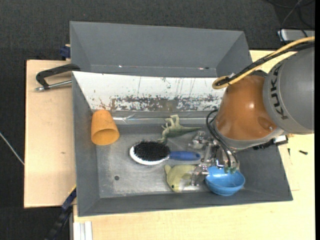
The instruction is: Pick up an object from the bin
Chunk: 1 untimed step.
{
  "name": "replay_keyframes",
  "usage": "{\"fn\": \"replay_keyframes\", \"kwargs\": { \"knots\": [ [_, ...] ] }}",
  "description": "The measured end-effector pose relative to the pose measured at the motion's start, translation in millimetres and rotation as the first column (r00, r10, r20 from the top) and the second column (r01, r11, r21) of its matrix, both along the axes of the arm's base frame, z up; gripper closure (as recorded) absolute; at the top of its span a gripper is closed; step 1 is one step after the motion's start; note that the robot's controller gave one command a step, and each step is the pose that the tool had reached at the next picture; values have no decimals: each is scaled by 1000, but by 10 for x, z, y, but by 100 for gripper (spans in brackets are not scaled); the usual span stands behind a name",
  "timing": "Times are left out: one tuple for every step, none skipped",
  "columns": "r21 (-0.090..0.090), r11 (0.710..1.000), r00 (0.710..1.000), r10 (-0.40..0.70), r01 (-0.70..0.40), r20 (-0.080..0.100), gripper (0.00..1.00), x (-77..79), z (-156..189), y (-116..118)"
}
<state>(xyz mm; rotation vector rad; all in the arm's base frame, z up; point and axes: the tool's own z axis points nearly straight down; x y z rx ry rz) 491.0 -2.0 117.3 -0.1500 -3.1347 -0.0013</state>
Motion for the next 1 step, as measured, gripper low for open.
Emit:
{"fn": "replay_keyframes", "kwargs": {
  "knots": [
    [2, 992, 992, -126, 126, 16, 0, 58, -447, 178]
  ]
}}
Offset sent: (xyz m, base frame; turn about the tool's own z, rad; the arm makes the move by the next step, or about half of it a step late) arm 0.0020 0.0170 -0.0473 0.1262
